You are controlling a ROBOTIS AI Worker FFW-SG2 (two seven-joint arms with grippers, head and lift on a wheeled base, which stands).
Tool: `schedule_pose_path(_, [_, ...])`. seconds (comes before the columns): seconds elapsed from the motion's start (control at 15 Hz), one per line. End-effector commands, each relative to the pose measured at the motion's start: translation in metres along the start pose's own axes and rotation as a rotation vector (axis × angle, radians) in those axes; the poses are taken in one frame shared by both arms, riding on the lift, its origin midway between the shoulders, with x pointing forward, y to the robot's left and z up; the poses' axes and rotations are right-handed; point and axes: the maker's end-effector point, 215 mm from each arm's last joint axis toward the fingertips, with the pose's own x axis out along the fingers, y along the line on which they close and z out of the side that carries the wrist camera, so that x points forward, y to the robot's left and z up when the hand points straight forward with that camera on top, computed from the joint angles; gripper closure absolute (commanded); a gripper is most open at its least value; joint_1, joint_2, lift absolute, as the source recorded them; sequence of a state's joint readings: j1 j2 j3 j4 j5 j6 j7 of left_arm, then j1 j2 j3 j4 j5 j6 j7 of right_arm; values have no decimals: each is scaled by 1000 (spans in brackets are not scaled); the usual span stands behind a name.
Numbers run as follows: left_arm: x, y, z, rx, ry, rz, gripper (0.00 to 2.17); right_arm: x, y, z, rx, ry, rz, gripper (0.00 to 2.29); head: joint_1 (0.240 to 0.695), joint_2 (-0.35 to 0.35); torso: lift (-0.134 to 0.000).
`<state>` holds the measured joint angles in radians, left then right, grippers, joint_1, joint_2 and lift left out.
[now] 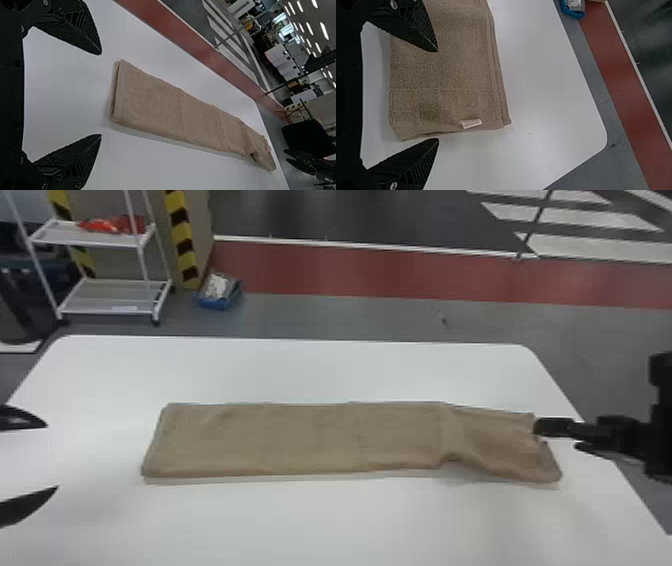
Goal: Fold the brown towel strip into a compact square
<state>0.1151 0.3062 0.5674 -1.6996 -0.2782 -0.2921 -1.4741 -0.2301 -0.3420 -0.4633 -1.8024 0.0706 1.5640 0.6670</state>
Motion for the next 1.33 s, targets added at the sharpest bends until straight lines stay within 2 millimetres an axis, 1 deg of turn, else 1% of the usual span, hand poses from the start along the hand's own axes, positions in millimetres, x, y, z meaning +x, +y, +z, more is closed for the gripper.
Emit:
schedule_pose_path(0.0, [0, 0, 0, 0, 0, 0, 161, 0, 0, -2, 5, 6, 0, 73, 695, -130, -124])
schedule_pose_path(0.67, [3, -1, 1, -7, -12, -1, 161, 1, 0, -3, 5, 9, -1, 73, 695, -132, -124])
schedule_pose_path(0.87, [3, 0, 2, -10, -18, 5, 164, 3, -1, -6, 11, 16, 1, 73, 695, -133, -124])
schedule_pose_path(1.0, [4, 7, -1, -111, -42, 29, 161, 3, -1, -7, 13, 18, 1, 73, 695, -133, -124])
schedule_pose_path(1.07, [9, 12, -3, -188, -59, 59, 161, 4, -3, -9, 15, 22, 0, 73, 695, -132, -124])
schedule_pose_path(1.13, [12, 17, -8, -317, -83, 76, 157, 4, -3, -11, 16, 24, -1, 73, 695, -129, -124])
schedule_pose_path(1.2, [14, 21, -11, -535, -144, 72, 157, 5, -4, -13, 18, 30, -2, 73, 695, -126, -124])
schedule_pose_path(1.27, [15, 25, -5, -631, -205, 69, 157, 6, -6, -17, 21, 37, -5, 73, 695, -119, -124])
